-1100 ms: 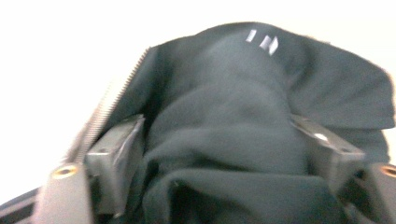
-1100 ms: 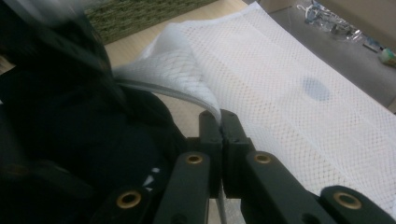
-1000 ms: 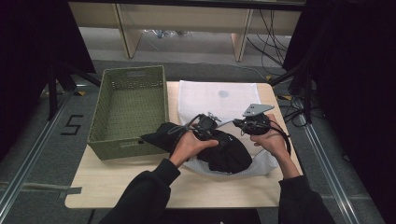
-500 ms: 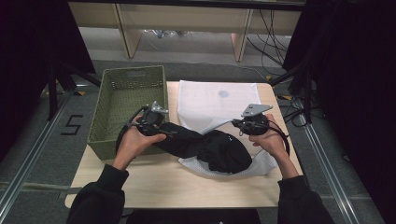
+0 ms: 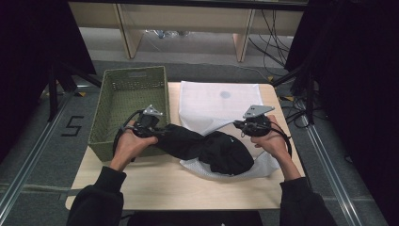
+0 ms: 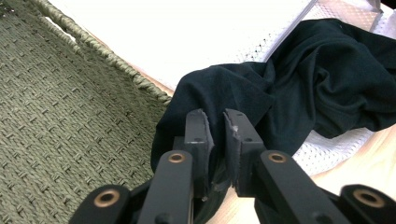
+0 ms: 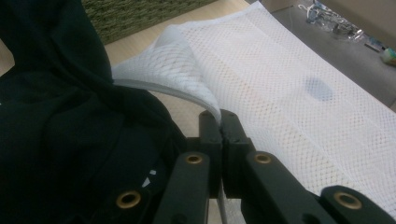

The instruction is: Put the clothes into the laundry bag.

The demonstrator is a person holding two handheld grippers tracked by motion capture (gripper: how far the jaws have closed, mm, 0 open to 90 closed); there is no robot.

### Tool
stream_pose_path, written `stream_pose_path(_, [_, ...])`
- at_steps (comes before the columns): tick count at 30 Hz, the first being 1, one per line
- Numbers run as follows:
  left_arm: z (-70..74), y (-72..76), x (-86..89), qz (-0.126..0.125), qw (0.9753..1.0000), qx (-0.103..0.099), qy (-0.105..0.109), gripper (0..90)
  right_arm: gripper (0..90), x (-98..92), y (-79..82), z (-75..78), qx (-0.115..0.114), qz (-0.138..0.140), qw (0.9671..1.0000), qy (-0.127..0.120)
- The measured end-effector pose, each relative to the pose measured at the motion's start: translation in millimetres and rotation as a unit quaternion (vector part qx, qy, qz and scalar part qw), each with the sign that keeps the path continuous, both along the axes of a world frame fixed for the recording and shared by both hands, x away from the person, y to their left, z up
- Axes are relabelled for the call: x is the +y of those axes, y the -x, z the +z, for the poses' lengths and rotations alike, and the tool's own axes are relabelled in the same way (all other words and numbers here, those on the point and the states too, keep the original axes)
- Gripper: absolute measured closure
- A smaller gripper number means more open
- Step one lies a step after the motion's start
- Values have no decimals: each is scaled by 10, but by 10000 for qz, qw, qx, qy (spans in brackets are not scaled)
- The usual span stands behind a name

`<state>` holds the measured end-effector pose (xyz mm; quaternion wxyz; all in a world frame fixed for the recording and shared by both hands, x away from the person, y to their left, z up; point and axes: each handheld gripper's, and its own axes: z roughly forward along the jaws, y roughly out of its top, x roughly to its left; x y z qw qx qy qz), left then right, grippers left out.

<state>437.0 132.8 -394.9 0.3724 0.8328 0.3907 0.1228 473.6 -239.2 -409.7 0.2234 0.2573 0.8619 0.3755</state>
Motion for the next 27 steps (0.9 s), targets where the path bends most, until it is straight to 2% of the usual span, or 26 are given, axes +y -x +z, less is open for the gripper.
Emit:
stream_pose_path(3, [2,1,-2,22,10000,5,8,807,900,0,7,0,18,-27,10000,20])
stream_pose_path(4, [24,20,-9,11,9999,-141,-4,829,900,0,3,1,22,-13,10000,7])
stream_pose_path(5, [24,20,-9,11,9999,-141,-4,881,900,3,2,-1,83,14,10000,-11])
stream_pose_path(6, [73,40,-16,-30,9997,-229,26,880,900,2,2,-3,82,14,10000,-8])
stream_pose_path(9, [112,65,-36,-100,9995,-309,33,883,900,-1,0,-9,-3,-24,10000,15])
stream_pose_path(10, [143,92,-80,-146,9991,-408,-44,883,900,0,0,-4,-49,-39,10000,19])
stream_pose_path(11, [143,92,-80,-146,9991,-408,-44,883,900,2,0,-5,-49,-38,10000,15])
stream_pose_path(12, [211,137,-133,-222,9984,-513,-24,884,900,5,8,-6,60,-28,10000,11])
stream_pose_path(13, [211,137,-133,-222,9984,-513,-24,884,900,5,8,-6,60,-28,10000,11])
stream_pose_path(14, [270,186,-194,-324,9977,-603,27,884,900,1,-2,-7,14,-1,10000,2])
stream_pose_path(15, [364,292,-337,-572,9956,-742,80,885,900,3,0,-5,45,-26,10000,-23])
stream_pose_path(16, [410,355,-444,-747,9939,-799,134,884,900,-3,-13,-5,-15,-3,10000,-3])
stream_pose_path(17, [410,355,-444,-747,9939,-799,134,885,900,-3,-13,-5,-15,-3,10000,-3])
stream_pose_path(18, [458,421,-588,-940,9915,-879,165,885,900,0,-8,-10,12,-26,10000,-8])
stream_pose_path(19, [481,469,-811,-1277,9875,-872,310,885,900,5,-4,-11,26,-30,10000,-12])
stream_pose_path(20, [467,480,-951,-1441,9854,-829,381,885,900,-1,-3,-3,-44,-35,10000,41])
stream_pose_path(21, [467,480,-951,-1441,9854,-829,381,886,900,12,8,-6,38,-71,10000,-37])
stream_pose_path(22, [384,466,-1259,-1730,9818,-688,387,886,900,13,18,3,92,-84,9999,-32])
stream_pose_path(23, [327,437,-1402,-1853,9801,-604,373,886,900,8,5,1,14,-30,10000,-14])
stream_pose_path(24, [260,399,-1536,-1929,9789,-546,386,885,900,6,7,2,7,-24,10000,-10])
stream_pose_path(25, [260,399,-1536,-1929,9789,-546,386,885,900,6,7,2,7,-24,10000,-10])
stream_pose_path(26, [113,302,-1751,-2031,9778,-401,334,885,900,0,6,7,36,-31,10000,-68])
stream_pose_path(27, [31,247,-1830,-2033,9780,-337,329,884,900,-7,-5,6,-27,20,10000,-52])
